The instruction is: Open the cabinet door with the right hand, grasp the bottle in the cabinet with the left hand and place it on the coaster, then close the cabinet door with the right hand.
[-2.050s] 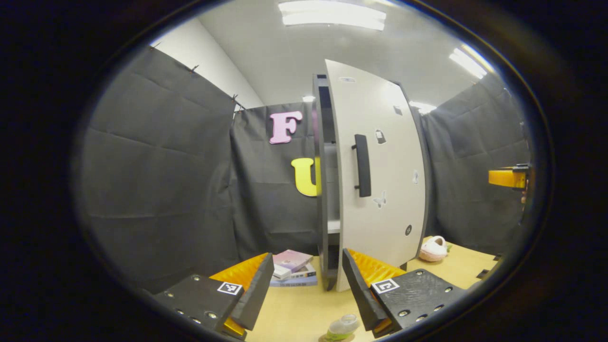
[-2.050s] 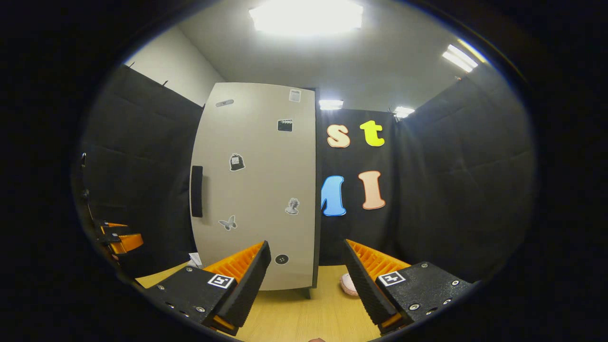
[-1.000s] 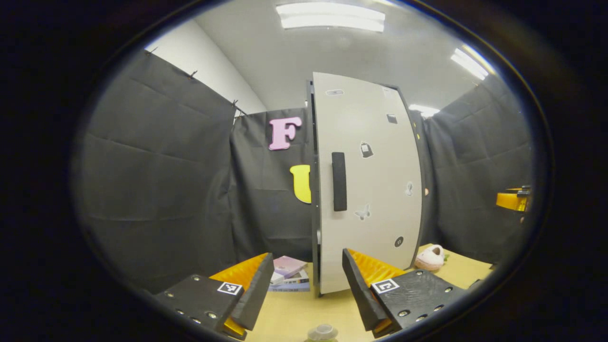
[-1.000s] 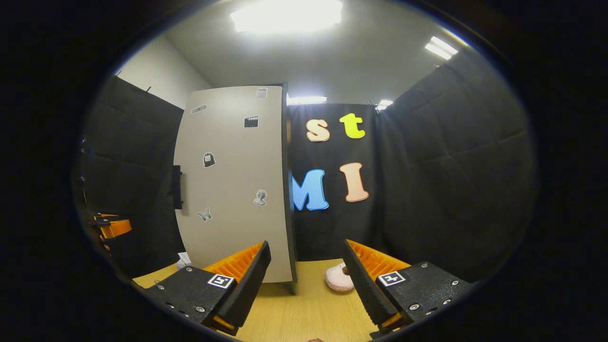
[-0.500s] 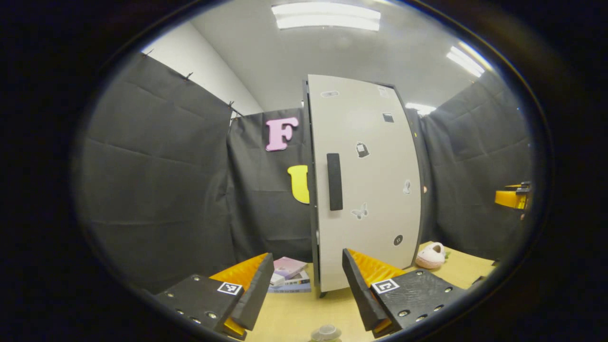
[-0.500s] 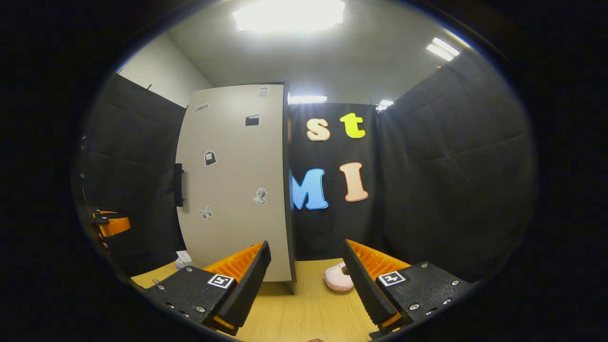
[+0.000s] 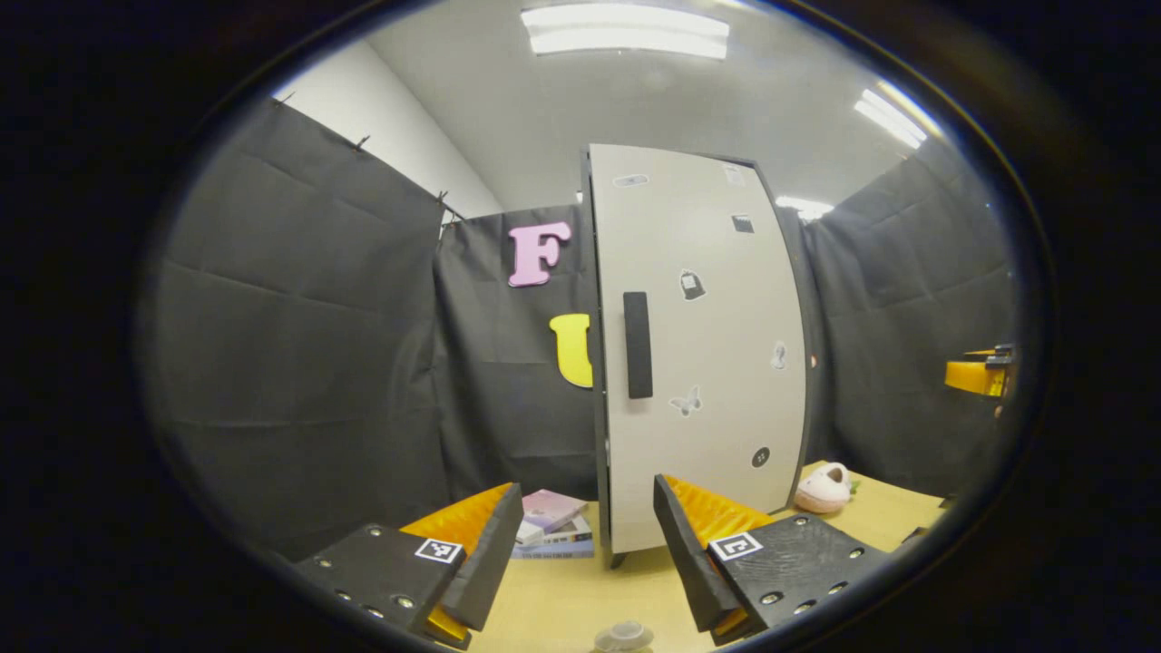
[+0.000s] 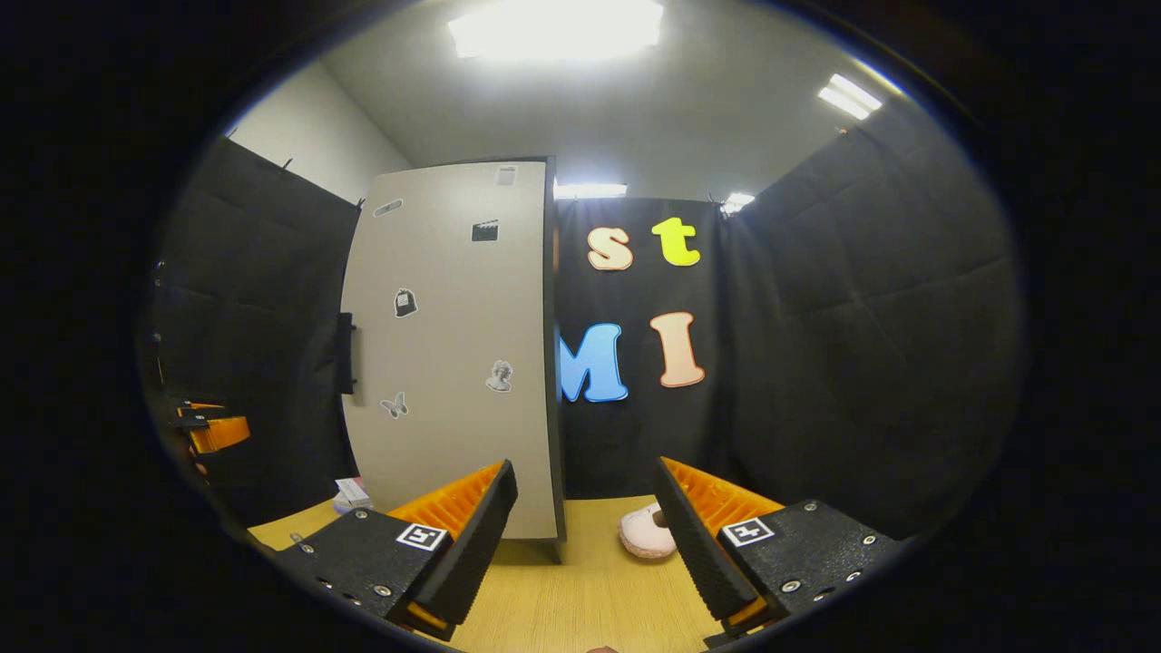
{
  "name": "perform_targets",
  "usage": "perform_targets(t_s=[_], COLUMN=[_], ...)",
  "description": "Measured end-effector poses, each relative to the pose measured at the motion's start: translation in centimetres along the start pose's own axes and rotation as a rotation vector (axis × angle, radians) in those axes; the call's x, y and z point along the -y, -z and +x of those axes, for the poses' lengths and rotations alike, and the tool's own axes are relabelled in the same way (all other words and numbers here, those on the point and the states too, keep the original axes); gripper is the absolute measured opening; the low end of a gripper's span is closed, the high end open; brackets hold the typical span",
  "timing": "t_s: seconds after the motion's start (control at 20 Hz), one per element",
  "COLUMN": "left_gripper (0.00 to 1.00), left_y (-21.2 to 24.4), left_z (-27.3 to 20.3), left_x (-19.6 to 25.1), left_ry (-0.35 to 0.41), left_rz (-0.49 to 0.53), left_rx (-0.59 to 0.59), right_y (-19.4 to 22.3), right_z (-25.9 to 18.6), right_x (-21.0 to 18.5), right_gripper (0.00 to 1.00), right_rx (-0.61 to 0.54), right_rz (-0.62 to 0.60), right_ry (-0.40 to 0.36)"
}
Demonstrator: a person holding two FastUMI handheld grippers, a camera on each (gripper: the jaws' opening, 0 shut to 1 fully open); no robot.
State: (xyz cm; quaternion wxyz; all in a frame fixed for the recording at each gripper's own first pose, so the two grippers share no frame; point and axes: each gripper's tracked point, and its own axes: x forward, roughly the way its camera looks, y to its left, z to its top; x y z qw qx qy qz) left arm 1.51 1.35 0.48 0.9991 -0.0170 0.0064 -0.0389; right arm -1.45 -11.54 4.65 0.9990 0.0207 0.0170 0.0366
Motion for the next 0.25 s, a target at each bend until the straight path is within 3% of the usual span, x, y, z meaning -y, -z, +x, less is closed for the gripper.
perform_targets(t_s=[0.2, 0.25], left_gripper=[0.83, 0.78], left_y=[-0.10, -0.16], left_z=[-0.15, -0.11], left_x=[-0.17, -0.30], left_ry=[-0.007, -0.009], left_rz=[0.000, 0.002], left_rx=[0.000, 0.000], right_y=[-0.04, -0.03], right_z=[-0.03, -0.03], right_x=[0.01, 0.07], right_gripper=[0.94, 0.94], right_rx=[0.003, 0.004], right_rz=[0.009, 0.012], right_ry=[-0.001, 0.001])
